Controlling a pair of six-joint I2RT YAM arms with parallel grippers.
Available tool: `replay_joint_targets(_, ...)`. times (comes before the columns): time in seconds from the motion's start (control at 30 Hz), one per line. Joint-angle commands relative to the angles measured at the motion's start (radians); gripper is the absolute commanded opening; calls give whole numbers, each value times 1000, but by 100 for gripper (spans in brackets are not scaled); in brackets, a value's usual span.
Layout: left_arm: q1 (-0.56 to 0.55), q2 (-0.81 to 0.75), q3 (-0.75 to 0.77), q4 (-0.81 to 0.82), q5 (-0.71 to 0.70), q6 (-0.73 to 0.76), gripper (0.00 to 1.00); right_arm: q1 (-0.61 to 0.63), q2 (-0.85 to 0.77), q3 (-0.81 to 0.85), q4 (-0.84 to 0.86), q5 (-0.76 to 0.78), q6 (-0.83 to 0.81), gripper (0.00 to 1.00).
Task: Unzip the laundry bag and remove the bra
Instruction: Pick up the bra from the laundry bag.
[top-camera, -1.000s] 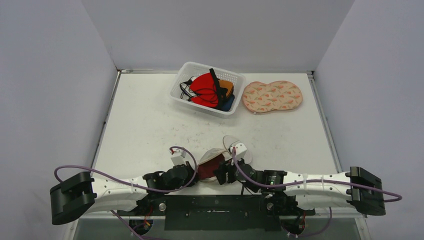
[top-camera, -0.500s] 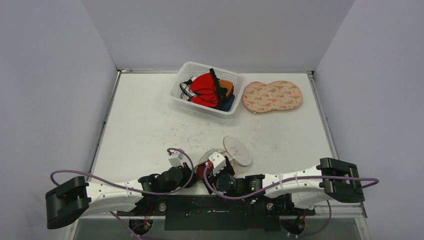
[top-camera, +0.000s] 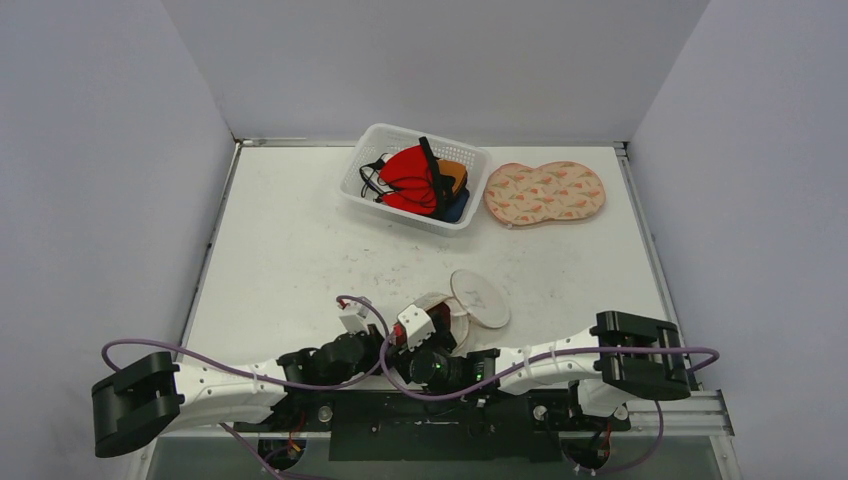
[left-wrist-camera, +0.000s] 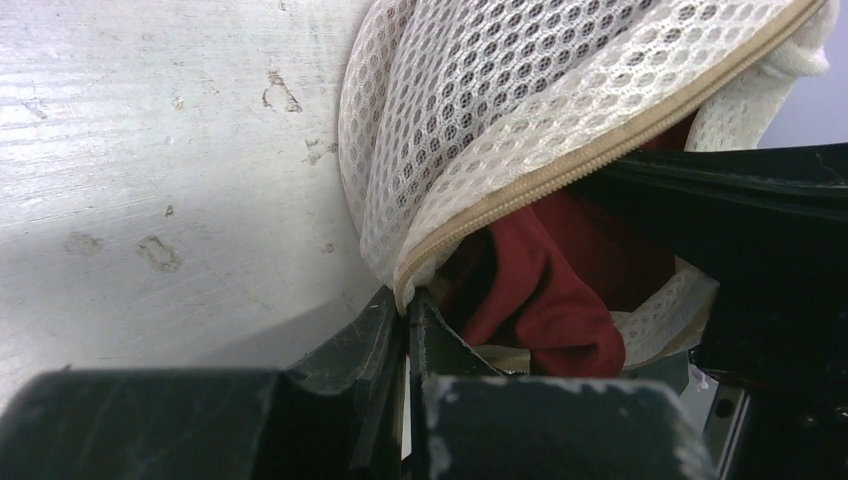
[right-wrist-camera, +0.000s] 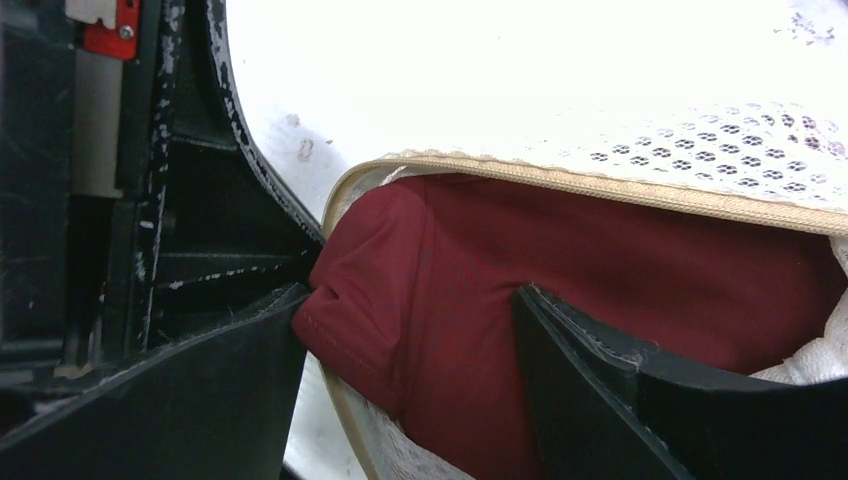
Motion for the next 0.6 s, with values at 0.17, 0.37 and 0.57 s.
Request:
replay_joint_targets(0.17,-2,1,7,64,25,22,0,-36,58,61,3,134,33,49)
replay_joint_targets(0.37,-3,-24,4,38,26,15,0,-78,40,44,27,102,52,18)
replay_joint_targets(0.57,-2,-65,2,-16,1,9,0,-127,-58,-27,38,48,92,5)
